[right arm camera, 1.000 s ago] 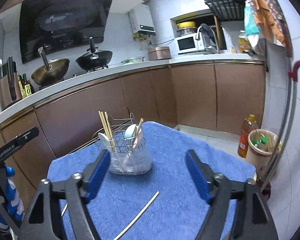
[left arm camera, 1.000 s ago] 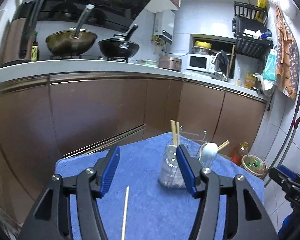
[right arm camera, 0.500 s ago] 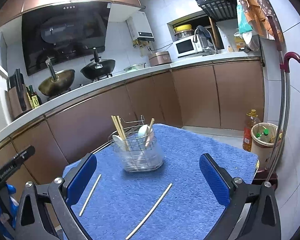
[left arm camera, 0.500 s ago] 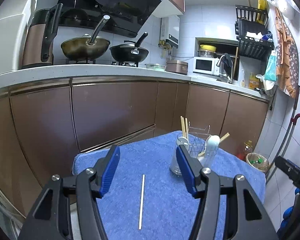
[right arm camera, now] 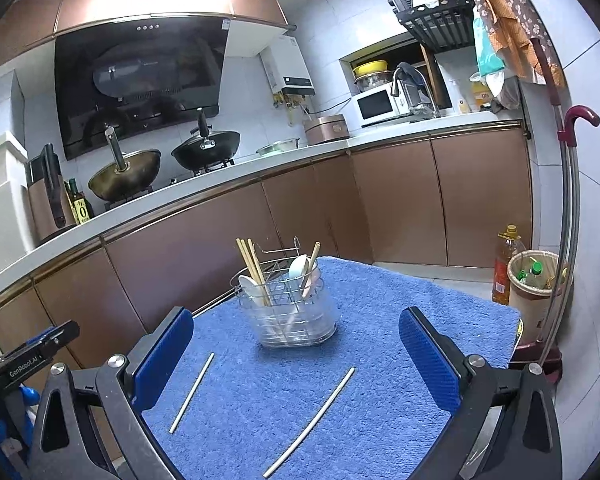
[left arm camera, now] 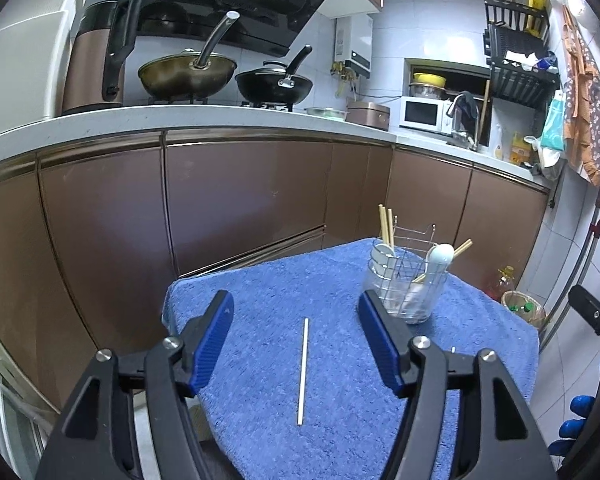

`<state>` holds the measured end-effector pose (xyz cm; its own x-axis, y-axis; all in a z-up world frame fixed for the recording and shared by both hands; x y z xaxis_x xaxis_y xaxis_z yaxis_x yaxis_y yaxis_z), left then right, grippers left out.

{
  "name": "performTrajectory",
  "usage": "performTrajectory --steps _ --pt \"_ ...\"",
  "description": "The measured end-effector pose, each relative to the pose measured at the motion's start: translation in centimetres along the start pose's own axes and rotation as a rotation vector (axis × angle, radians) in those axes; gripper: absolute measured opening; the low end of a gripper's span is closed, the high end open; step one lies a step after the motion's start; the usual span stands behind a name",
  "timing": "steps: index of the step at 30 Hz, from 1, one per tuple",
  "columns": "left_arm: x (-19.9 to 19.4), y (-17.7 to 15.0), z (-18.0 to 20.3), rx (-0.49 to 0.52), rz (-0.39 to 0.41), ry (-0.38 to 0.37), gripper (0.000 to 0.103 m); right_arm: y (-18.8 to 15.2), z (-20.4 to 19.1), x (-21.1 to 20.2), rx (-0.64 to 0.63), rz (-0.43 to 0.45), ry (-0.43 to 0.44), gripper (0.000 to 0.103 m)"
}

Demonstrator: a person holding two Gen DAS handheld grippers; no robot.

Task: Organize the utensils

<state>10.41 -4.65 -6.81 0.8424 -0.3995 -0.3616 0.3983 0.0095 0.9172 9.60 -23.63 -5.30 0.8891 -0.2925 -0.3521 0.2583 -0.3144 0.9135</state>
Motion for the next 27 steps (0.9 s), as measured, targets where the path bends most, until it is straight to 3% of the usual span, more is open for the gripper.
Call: performTrajectory --steps 8,18,27 --pt "-0.4 -0.5 0.4 0.013 -0.004 0.010 0.064 -0.1 0.0 -0.2 0.005 -0.010 0.012 0.103" --pt "-1.5 -0.2 0.4 0.014 0.073 0.028 0.064 -0.5 -0.3 -0.1 -0.036 -0.052 0.002 0.103" --pt "-0.9 -0.3 0.3 0.023 0.036 0.020 0.064 -0.7 -0.3 0.3 -0.040 -0.072 0.003 0.103"
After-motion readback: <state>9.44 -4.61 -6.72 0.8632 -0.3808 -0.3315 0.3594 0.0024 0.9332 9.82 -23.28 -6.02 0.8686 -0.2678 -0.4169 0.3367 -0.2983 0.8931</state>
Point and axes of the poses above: each gripper's, at about its wrist camera, not at the fingertips, and x roughly the way its jaws point, z to its right, y to its top, the point moved 3 cm from there along x, roughly the way its jaws point, and after that the axes turned 14 degrees about -y, right-handed, at the moved point
